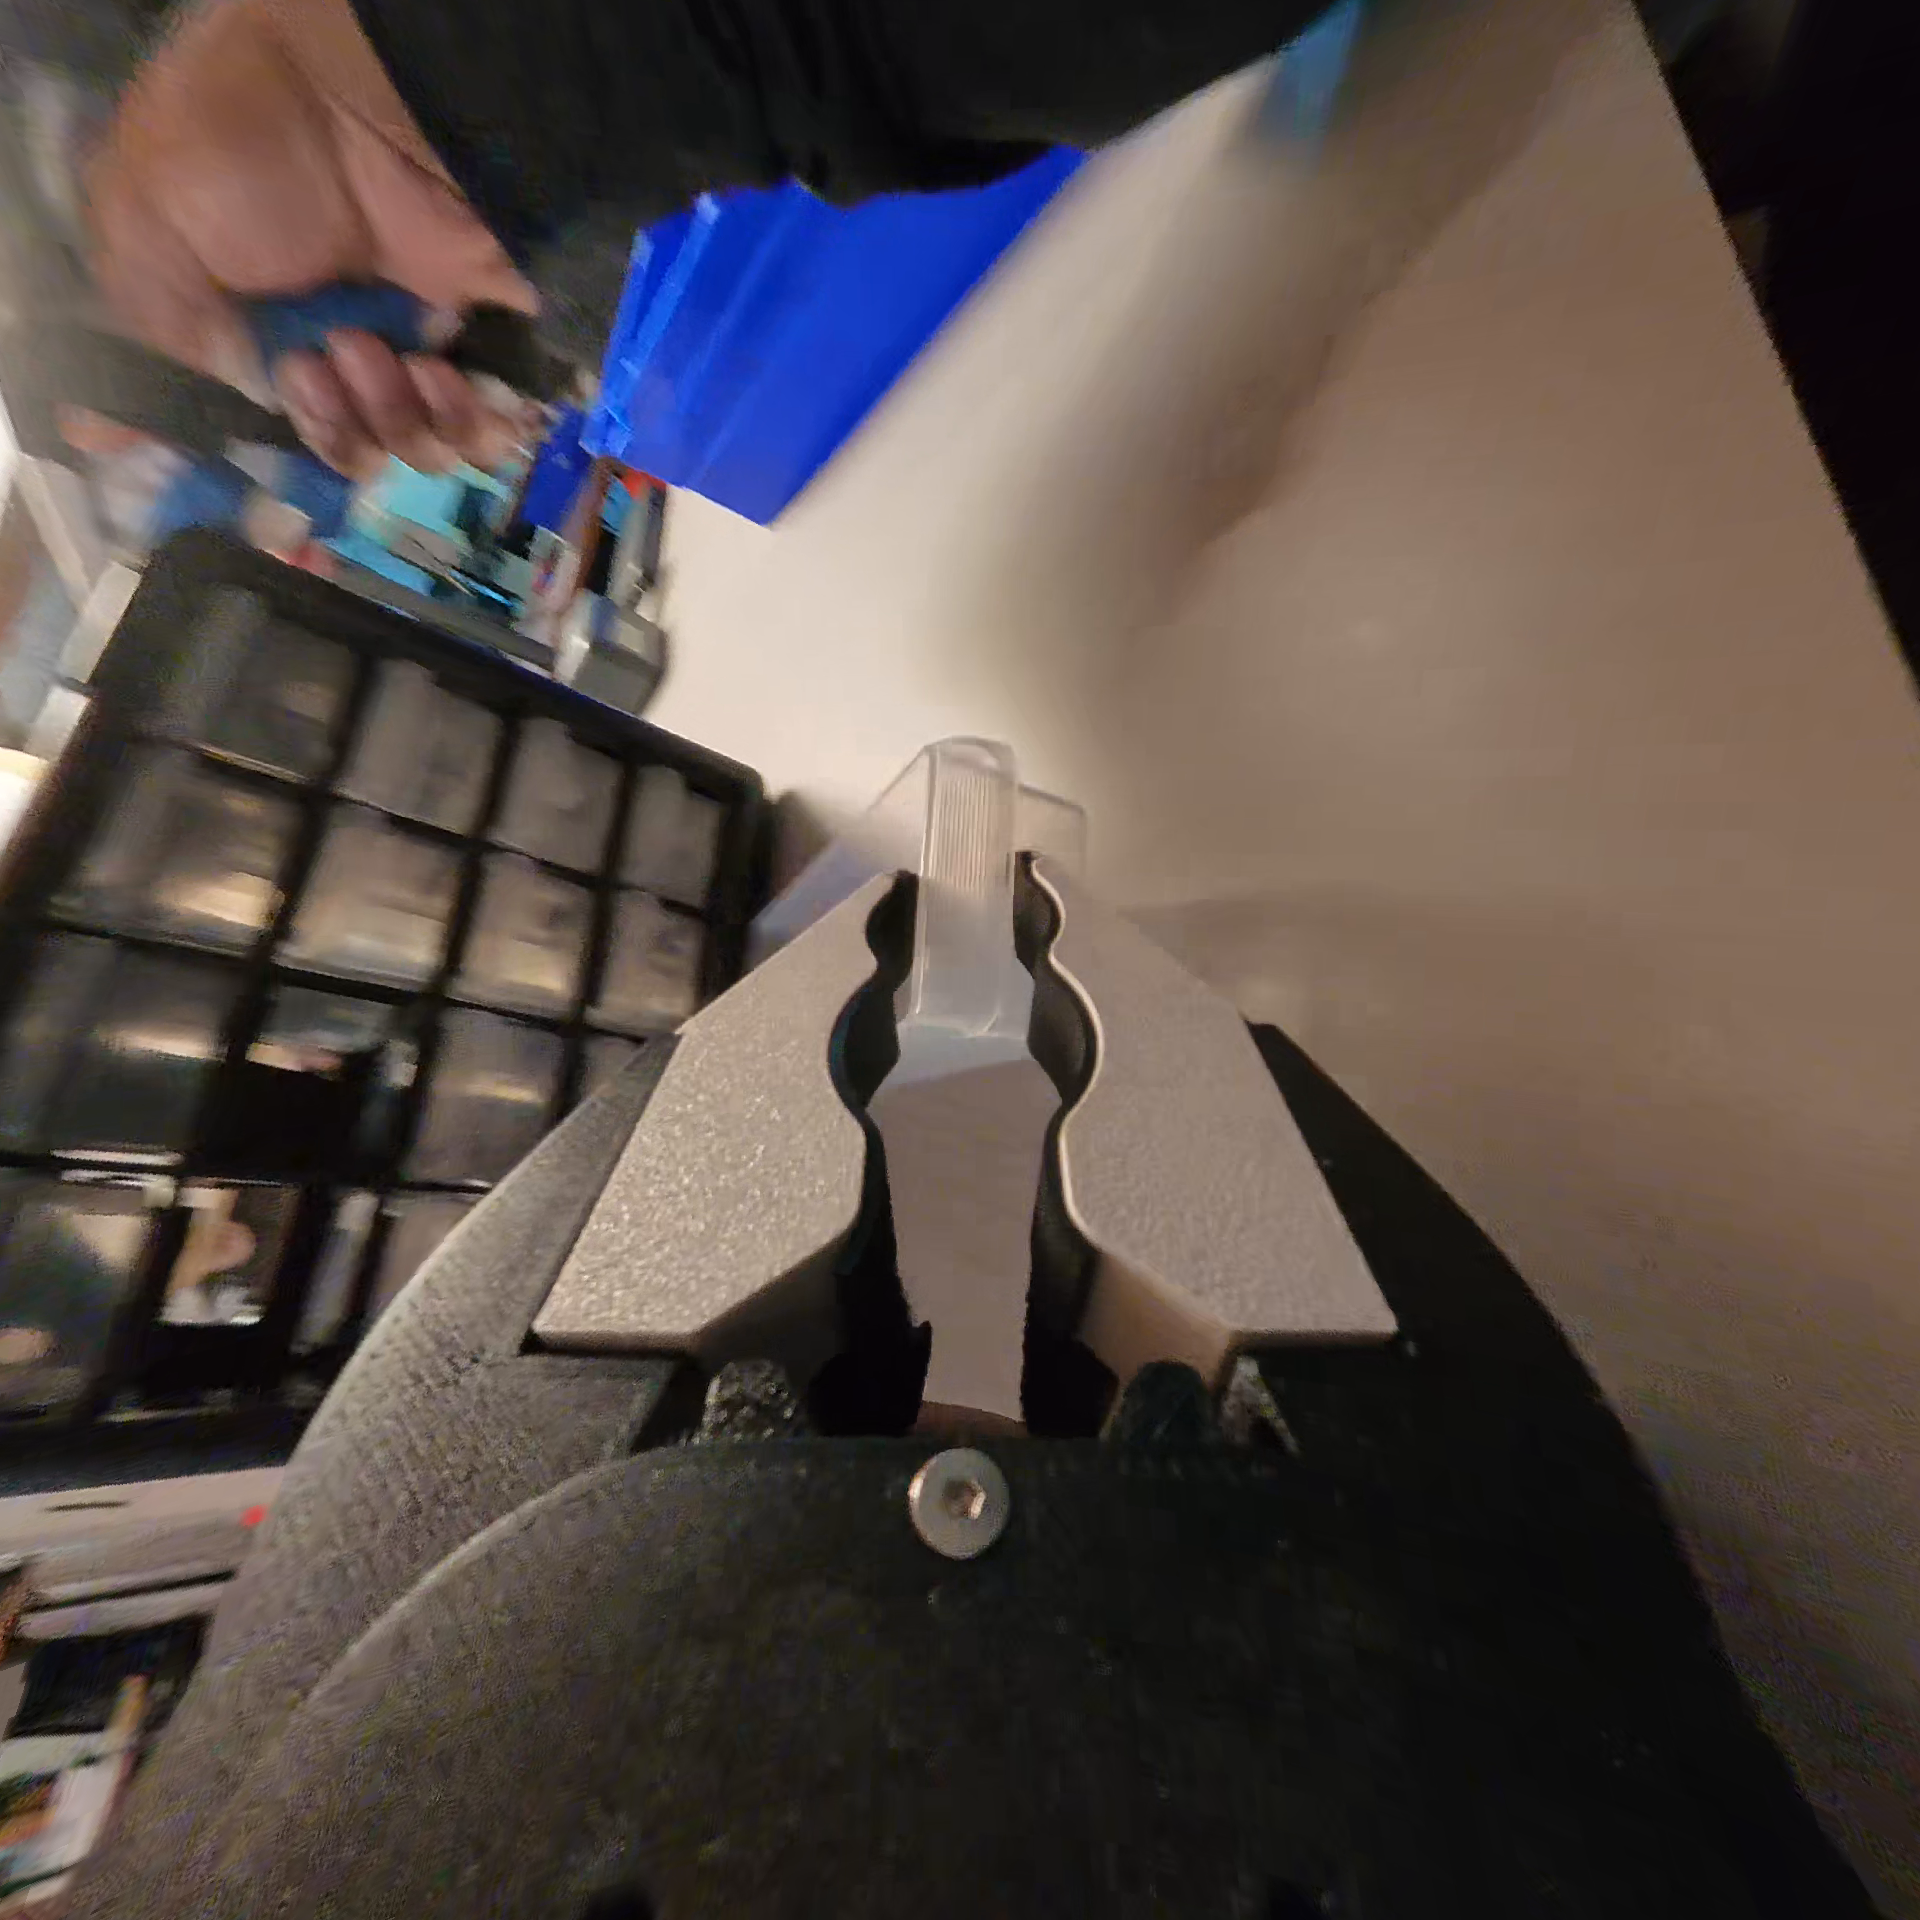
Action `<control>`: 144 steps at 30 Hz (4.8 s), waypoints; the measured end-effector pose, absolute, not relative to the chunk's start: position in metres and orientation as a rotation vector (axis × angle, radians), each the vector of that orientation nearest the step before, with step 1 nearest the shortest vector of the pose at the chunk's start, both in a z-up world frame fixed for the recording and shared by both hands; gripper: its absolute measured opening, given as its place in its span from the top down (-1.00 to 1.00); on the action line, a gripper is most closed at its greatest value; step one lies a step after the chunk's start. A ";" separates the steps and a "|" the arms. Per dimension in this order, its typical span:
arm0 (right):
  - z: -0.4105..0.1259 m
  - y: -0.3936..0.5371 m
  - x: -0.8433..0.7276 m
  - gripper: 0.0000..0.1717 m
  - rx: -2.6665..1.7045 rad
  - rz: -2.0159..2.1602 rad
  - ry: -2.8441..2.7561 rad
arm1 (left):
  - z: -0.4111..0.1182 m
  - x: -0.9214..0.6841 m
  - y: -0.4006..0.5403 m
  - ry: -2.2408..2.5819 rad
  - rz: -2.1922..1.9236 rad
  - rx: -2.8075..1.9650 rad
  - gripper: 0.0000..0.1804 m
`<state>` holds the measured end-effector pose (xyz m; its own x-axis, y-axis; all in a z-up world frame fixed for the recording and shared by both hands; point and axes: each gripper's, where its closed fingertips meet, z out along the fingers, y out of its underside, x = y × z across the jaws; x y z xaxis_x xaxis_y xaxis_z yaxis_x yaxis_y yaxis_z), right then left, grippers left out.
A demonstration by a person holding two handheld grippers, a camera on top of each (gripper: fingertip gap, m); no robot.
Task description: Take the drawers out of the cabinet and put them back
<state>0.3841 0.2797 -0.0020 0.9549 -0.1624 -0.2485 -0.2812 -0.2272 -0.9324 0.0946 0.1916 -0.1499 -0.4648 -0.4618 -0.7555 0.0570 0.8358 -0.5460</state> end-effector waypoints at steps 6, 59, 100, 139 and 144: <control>-0.002 0.280 0.384 0.53 -1.808 0.112 0.329 | -0.172 0.085 0.193 2.179 -0.740 -0.567 0.42; -0.002 0.280 0.384 0.53 -1.808 0.120 0.328 | -0.053 0.123 0.249 2.551 -0.917 -0.932 0.82; -0.002 0.280 0.383 0.54 -1.807 0.121 0.327 | -0.055 0.143 0.267 2.537 -0.714 -0.729 0.80; -0.002 0.281 0.381 0.54 -1.811 0.106 0.319 | -0.081 0.208 0.338 1.952 -0.189 -0.720 0.89; -0.002 0.281 0.381 0.54 -1.811 0.107 0.317 | -0.087 0.214 0.344 1.940 -0.214 -0.772 0.78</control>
<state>0.3808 0.2810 -0.0023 0.9583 -0.1583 -0.2379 -0.2702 -0.2304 -0.9348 0.2143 0.3440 -0.0874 -0.3002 -0.5996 -0.7419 -0.4235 0.7807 -0.4595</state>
